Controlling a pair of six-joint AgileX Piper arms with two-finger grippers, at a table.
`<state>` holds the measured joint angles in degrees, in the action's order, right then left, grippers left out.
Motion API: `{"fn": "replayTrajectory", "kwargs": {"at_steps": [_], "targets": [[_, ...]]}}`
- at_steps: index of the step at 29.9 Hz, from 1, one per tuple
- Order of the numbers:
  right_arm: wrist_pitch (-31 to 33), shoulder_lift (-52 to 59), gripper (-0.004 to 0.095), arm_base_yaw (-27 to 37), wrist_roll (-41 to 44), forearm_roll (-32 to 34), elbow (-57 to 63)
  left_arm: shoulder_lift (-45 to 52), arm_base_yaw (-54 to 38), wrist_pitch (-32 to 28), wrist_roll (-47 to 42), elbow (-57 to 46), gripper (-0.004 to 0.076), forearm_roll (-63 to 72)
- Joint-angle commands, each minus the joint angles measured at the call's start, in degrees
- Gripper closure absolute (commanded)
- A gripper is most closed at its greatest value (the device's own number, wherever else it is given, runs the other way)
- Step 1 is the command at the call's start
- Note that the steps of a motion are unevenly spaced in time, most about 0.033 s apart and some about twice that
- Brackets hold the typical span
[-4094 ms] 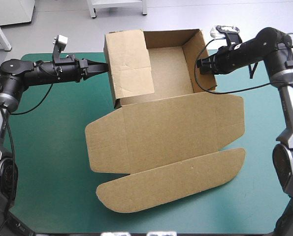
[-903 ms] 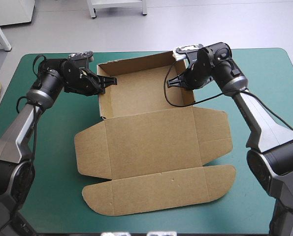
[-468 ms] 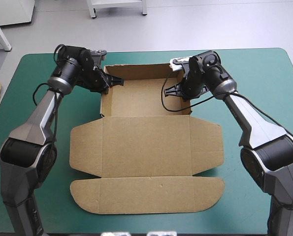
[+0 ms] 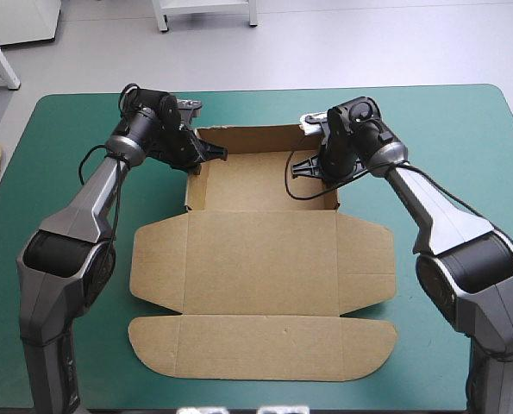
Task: Fold the box
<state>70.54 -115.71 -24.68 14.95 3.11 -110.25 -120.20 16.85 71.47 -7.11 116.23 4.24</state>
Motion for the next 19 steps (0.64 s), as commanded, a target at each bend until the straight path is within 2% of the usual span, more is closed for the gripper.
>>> {"fn": "replayTrajectory", "kwargs": {"at_steps": [1, 15, 17, 19], "targets": [[0.9, 1.0, 0.0907, -0.1, -2.0, -0.6, -1.1, 2.1, 0.5, 2.6, 1.2, 1.8, 0.0733, 1.3], [0.8, -1.4, 0.0905, -0.1, -3.0, -0.8, -1.3, 0.9, 0.5, 2.6, 2.3, 1.7, 0.0731, 2.1], [0.6, -1.4, 0.0883, -0.1, -3.0, -0.7, -1.7, 0.9, 0.5, 2.6, 3.5, 1.7, 0.0723, 2.5], [0.9, -1.4, 0.0815, -0.1, -3.4, -0.7, -2.9, 0.9, 0.5, 2.6, 3.7, 1.8, 0.0673, 2.5]]}}
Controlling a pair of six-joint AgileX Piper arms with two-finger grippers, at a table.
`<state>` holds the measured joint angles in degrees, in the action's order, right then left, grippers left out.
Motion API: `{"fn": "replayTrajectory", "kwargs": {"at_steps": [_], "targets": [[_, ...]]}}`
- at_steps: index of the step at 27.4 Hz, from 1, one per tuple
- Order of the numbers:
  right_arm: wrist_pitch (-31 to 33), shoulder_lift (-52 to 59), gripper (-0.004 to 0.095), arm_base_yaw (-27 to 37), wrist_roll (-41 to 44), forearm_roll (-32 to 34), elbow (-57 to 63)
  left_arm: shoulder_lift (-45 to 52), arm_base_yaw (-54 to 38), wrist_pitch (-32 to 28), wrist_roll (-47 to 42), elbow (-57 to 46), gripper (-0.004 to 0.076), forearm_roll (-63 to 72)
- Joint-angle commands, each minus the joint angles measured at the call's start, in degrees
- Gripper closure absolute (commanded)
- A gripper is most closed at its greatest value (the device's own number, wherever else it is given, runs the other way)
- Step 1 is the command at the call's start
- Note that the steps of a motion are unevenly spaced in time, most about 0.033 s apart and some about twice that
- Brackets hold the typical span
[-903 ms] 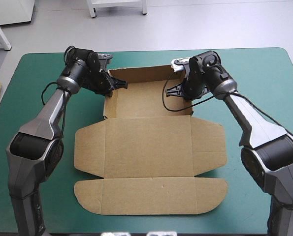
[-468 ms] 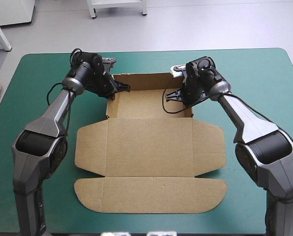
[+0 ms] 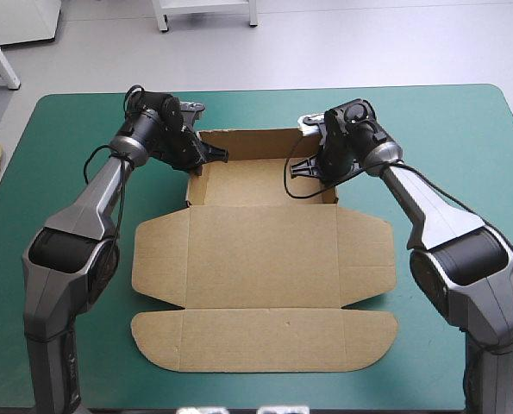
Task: Fold the box
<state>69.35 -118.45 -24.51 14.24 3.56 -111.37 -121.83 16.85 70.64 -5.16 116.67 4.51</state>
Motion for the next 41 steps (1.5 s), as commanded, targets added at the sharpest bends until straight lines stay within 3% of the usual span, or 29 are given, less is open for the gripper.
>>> {"fn": "replayTrajectory", "kwargs": {"at_steps": [1, 7, 10, 23, 27, 32, 34, 37, 41], "targets": [[2.0, 1.4, 0.0764, -0.3, -2.8, -1.1, -2.7, 2.6, 0.5, 3.4, 1.9, 1.5, 0.0631, 2.2], [2.0, 2.2, 0.0418, -0.3, -3.2, 0.1, -8.9, 4.7, 0.4, 2.8, 2.9, 1.5, 0.0245, 2.2], [2.0, 3.2, 0.0333, -0.3, -3.2, 0.6, -9.9, 6.1, 0.4, 1.4, 2.9, 1.5, 0.0139, 2.2], [2.0, 10.8, 0.0331, -0.3, -4.8, 1.7, -9.7, 16.4, 0.4, -1.7, 12.0, 0.9, 0.0143, 10.8], [2.0, 14.9, 0.0349, -0.3, -5.1, 1.7, -9.3, 23.0, 0.4, -5.3, 16.4, -4.1, 0.0194, 14.1], [2.0, 19.6, 0.0395, -0.3, -6.5, 0.3, -6.8, 34.9, 0.4, -10.1, 18.2, -19.4, 0.0220, 15.8], [2.0, 21.4, 0.0395, -0.4, -6.9, -0.2, -4.7, 41.8, 0.4, -15.8, 19.9, -28.3, 0.0220, 17.7], [0.3, 26.0, 0.0395, -0.4, -7.4, -1.3, 2.2, 59.4, 0.4, -29.0, 19.9, -46.8, 0.0230, 18.3], [-4.0, 31.0, 0.0395, -0.4, -8.2, -4.6, 9.7, 77.3, 0.4, -36.2, 19.9, -63.9, 0.0246, 17.0]]}}
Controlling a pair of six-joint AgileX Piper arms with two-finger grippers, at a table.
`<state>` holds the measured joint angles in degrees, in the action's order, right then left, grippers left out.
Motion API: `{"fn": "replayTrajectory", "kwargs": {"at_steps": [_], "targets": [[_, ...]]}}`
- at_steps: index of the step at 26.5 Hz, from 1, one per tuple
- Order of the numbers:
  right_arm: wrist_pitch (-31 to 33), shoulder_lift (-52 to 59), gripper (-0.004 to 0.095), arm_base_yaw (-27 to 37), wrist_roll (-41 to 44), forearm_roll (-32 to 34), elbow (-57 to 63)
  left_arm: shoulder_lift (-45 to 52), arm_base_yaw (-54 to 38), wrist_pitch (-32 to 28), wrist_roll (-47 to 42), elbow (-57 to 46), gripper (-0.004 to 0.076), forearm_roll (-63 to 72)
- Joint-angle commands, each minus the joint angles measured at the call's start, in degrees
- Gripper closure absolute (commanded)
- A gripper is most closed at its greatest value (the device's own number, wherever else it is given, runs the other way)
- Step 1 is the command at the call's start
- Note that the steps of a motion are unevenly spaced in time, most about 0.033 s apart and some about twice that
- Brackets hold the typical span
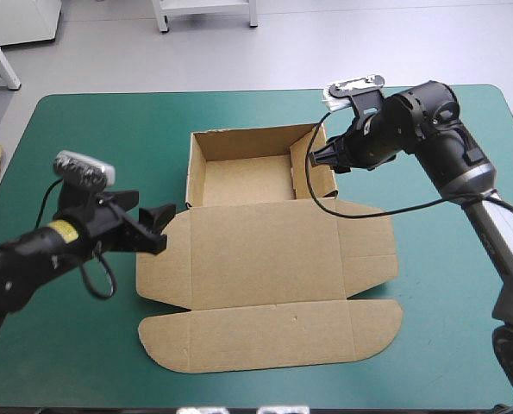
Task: Fold the box
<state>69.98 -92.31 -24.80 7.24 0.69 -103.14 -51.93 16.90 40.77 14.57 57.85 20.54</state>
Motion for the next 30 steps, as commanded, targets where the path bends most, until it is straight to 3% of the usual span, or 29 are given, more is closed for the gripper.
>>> {"fn": "replayTrajectory", "kwargs": {"at_steps": [1, 4, 7, 11, 17, 21, 30], "targets": [[-6.6, 6.2, 0.0395, -0.1, -1.2, -1.8, 3.9, 12.0, 0.3, -7.7, 0.1, -9.2, 0.0248, 0.9], [-14.2, 6.8, 0.0399, -0.1, -0.9, 1.8, 7.6, 20.9, 0.3, -14.1, -0.2, -18.1, 0.0248, 0.9], [-16.3, 4.1, 0.0381, -0.1, -0.9, 4.1, 6.6, 22.7, 0.3, -13.1, -0.5, -21.6, 0.0248, 1.0], [-13.1, -3.4, 0.0293, -0.1, 1.0, 4.8, 0.6, 22.6, 0.3, -13.7, -0.5, -22.2, 0.0248, 1.3], [1.5, -16.7, 0.0202, 0.0, 2.7, 5.2, -16.6, 22.6, 0.3, -13.5, -0.5, -22.2, 0.0248, 1.4], [1.5, -22.0, 0.0207, 0.0, 5.3, 3.2, -23.5, 22.6, 0.3, -13.3, -0.5, -22.2, 0.0248, 1.6], [1.5, -26.2, 0.0207, 0.5, 4.9, 1.6, -21.6, 22.6, 0.3, -13.0, -0.6, -22.2, 0.0248, 1.6]]}}
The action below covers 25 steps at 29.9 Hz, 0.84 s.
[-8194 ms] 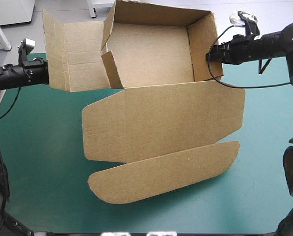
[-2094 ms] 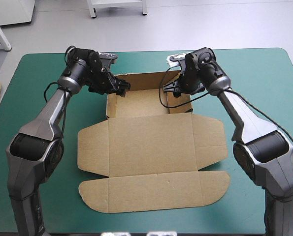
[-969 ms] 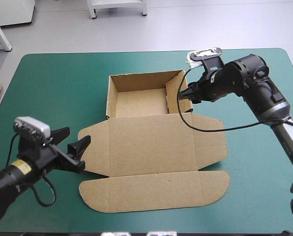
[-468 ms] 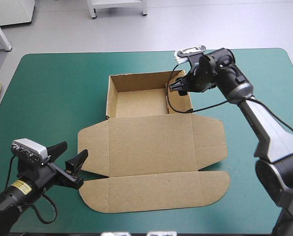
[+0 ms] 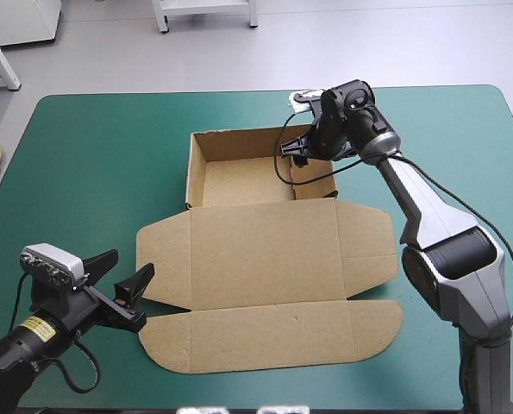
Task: Fold the box
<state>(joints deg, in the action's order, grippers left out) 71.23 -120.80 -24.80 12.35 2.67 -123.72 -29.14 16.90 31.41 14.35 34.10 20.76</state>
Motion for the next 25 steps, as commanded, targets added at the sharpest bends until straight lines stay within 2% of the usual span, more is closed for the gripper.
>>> {"fn": "replayTrajectory", "kwargs": {"at_steps": [1, 4, 9, 14, 16, 17, 21, 25], "targets": [[0.3, 2.0, 0.0209, 0.5, -0.2, -0.4, -0.8, -0.2, 0.3, -3.7, -0.4, 1.6, 0.0248, 1.3], [0.3, 0.8, 0.0244, 0.9, -0.9, 1.2, -0.6, -0.2, 0.3, -3.7, -0.4, 1.6, 0.0248, 1.3], [0.3, 0.2, 0.0401, 1.3, -1.6, 0.6, -0.5, -0.2, 0.3, -3.7, -0.4, 1.6, 0.0248, 1.3], [0.3, 0.0, 0.0681, 2.1, -3.0, -0.3, -0.5, -0.2, 0.3, -3.7, -0.4, 1.6, 0.0248, 1.3], [0.3, 0.0, 0.0881, 2.3, -3.0, -0.6, -0.5, -0.2, 0.3, -3.7, -0.4, 1.6, 0.0248, 1.3], [0.3, 0.0, 0.0925, 2.4, -3.1, -0.6, -0.5, -0.2, 0.3, -3.7, -0.4, 1.6, 0.0248, 1.3], [0.3, 0.0, 0.0921, 2.9, -3.7, -0.6, -0.5, -0.2, 0.3, -3.7, -0.4, 1.6, 0.0248, 1.3], [0.3, 0.0, 0.0921, 6.1, -4.1, -0.8, -0.5, -0.2, 0.3, -3.7, -0.4, 1.6, 0.0263, 1.3]]}}
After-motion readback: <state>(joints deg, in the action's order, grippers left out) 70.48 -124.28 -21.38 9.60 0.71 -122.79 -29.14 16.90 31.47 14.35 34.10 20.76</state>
